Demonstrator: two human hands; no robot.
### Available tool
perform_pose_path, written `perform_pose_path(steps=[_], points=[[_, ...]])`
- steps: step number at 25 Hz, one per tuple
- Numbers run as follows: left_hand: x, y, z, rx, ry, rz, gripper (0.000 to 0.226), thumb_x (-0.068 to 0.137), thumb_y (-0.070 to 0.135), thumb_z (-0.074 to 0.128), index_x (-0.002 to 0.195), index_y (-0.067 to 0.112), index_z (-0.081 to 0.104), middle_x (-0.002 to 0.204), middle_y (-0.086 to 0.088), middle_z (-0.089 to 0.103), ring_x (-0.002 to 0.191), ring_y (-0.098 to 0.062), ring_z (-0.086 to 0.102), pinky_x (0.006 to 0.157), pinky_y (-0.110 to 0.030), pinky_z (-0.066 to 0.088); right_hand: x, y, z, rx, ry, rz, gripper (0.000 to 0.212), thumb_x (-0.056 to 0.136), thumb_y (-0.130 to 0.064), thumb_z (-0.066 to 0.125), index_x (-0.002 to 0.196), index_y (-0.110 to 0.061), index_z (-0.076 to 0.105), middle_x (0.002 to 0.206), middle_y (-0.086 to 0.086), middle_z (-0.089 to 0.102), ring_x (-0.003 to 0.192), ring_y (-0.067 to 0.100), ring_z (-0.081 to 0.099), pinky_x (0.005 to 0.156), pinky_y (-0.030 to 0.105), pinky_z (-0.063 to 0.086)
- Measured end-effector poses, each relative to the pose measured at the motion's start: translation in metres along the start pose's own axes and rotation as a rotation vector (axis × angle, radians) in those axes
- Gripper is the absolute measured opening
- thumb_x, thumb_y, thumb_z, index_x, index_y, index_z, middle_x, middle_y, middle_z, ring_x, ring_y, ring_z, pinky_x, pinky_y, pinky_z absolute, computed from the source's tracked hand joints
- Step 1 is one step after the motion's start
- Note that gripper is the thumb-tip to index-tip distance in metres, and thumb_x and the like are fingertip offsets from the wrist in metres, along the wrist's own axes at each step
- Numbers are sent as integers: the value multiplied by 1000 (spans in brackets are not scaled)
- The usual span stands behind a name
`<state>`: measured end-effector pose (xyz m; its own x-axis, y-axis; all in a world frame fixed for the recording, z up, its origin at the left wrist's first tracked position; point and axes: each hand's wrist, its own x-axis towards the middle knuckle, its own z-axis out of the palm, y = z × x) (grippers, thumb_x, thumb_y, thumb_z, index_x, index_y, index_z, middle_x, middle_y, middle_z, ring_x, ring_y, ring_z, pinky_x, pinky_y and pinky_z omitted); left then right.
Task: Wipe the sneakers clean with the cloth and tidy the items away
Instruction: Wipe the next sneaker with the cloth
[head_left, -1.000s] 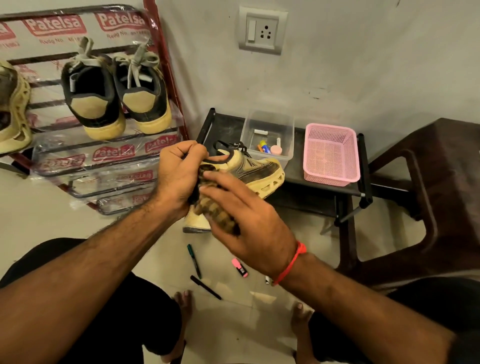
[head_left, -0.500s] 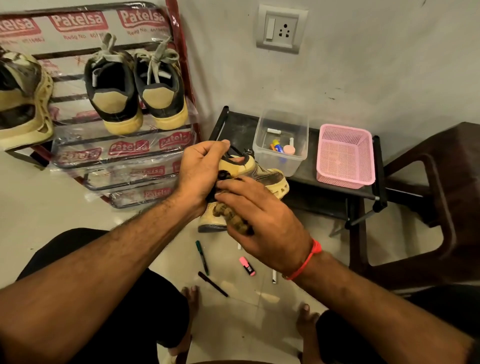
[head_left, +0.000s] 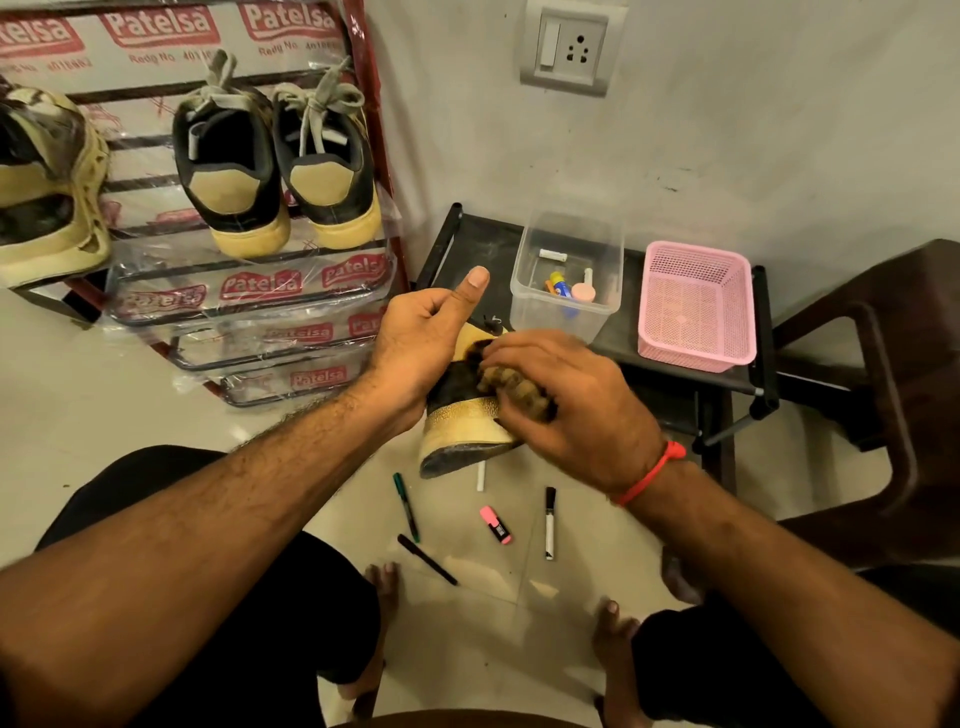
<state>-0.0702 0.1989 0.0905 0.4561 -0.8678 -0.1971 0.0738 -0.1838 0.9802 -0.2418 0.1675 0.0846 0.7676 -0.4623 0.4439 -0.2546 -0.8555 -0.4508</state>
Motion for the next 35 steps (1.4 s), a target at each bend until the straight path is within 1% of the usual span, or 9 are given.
perform_pose_path(steps=[7,11,15,18,22,25,29,33,35], points=[[1,1,1,7,53,22,53,92,53,66,70,6,55,70,-13,46,65,-25,42,59,-36,39,-1,2,-4,27,-9,53,30,88,-27,60,110,-9,68,108,7,69,105,21,62,95,41,53],[2,0,1,32,36,71,60,91,56,65,76,-2,59,70,-19,53,63,-25,47,57,-34,41,-3,-11,4,41,-28,-96,27,86,-18,69,111,-7,68,112,7,68,110,21,61,102,35,47],[0,-4,2,-2,19,87,87,77,70,67,88,-16,55,84,-38,59,72,-29,51,67,-44,45,4,0,-1,28,47,79,28,88,-25,62,110,-9,68,108,8,69,106,23,62,94,45,52],[2,-5,1,35,28,109,80,86,63,66,90,-16,58,85,-36,64,70,-29,52,65,-44,44,-4,-9,7,33,-51,-79,28,85,-20,69,111,-8,68,111,7,68,109,22,60,101,37,48],[1,-4,1,3,4,83,87,80,68,67,94,-17,57,90,-40,61,74,-29,54,68,-44,46,4,6,-4,34,36,105,26,88,-23,63,108,-8,69,106,7,69,104,23,62,93,43,52],[0,-4,2,31,24,105,76,89,57,66,87,-18,56,77,-33,60,65,-26,52,60,-36,45,-6,-7,5,8,-44,-81,27,86,-19,68,109,-8,69,109,7,68,107,21,60,100,35,47],[-3,-1,1,-14,9,90,84,77,70,71,83,-13,57,92,-44,59,74,-36,59,68,-54,51,3,13,-6,44,49,171,31,89,-29,58,109,-9,68,106,8,69,104,22,62,93,45,53],[0,1,-1,-80,8,94,51,86,56,71,70,8,66,95,-37,68,97,-59,64,83,-68,51,-5,0,2,30,3,17,28,88,-25,62,111,-9,69,109,6,69,107,20,61,100,34,48],[0,1,-1,-91,-32,86,54,86,56,72,73,4,65,97,-40,66,98,-60,64,85,-70,51,1,24,-8,35,53,163,24,88,-20,64,109,-9,69,106,7,69,102,20,62,95,41,53]])
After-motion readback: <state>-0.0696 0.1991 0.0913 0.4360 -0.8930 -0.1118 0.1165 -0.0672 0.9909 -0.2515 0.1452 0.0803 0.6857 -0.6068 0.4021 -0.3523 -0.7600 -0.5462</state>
